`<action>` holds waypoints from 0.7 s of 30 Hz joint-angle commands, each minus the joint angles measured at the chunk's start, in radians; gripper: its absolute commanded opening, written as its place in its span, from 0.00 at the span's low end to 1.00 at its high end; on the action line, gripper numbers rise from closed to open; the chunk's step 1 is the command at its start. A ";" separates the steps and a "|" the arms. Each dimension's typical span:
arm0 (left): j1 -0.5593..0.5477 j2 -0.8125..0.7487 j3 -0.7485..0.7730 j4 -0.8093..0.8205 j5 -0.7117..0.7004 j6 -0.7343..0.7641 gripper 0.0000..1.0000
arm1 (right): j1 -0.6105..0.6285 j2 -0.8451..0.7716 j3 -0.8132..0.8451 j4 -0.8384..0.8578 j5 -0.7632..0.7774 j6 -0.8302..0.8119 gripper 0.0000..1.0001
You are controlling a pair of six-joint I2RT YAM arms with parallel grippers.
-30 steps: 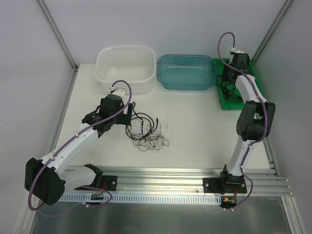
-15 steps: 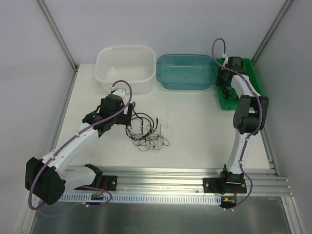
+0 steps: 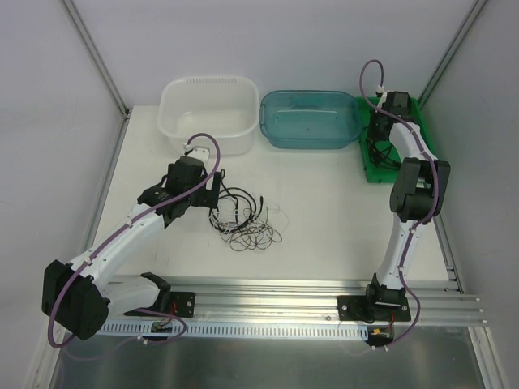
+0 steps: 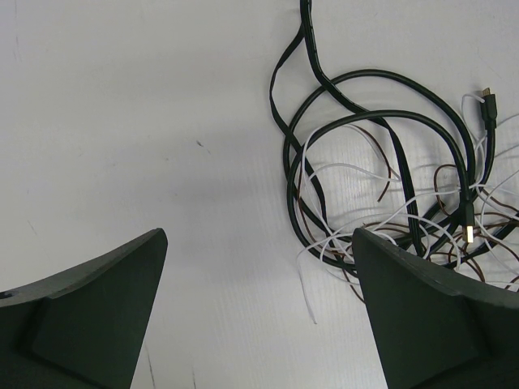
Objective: Untangle the cables
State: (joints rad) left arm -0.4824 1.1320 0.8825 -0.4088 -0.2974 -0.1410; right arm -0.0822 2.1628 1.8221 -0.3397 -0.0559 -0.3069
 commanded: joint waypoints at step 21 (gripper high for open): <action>0.007 0.022 0.041 -0.022 -0.019 0.009 0.99 | -0.076 0.036 0.099 -0.052 -0.075 0.106 0.45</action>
State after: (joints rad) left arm -0.4824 1.1603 0.8845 -0.4095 -0.2977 -0.1410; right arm -0.1551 2.3119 1.9415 -0.3992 -0.1352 -0.2096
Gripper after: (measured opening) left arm 0.992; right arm 0.431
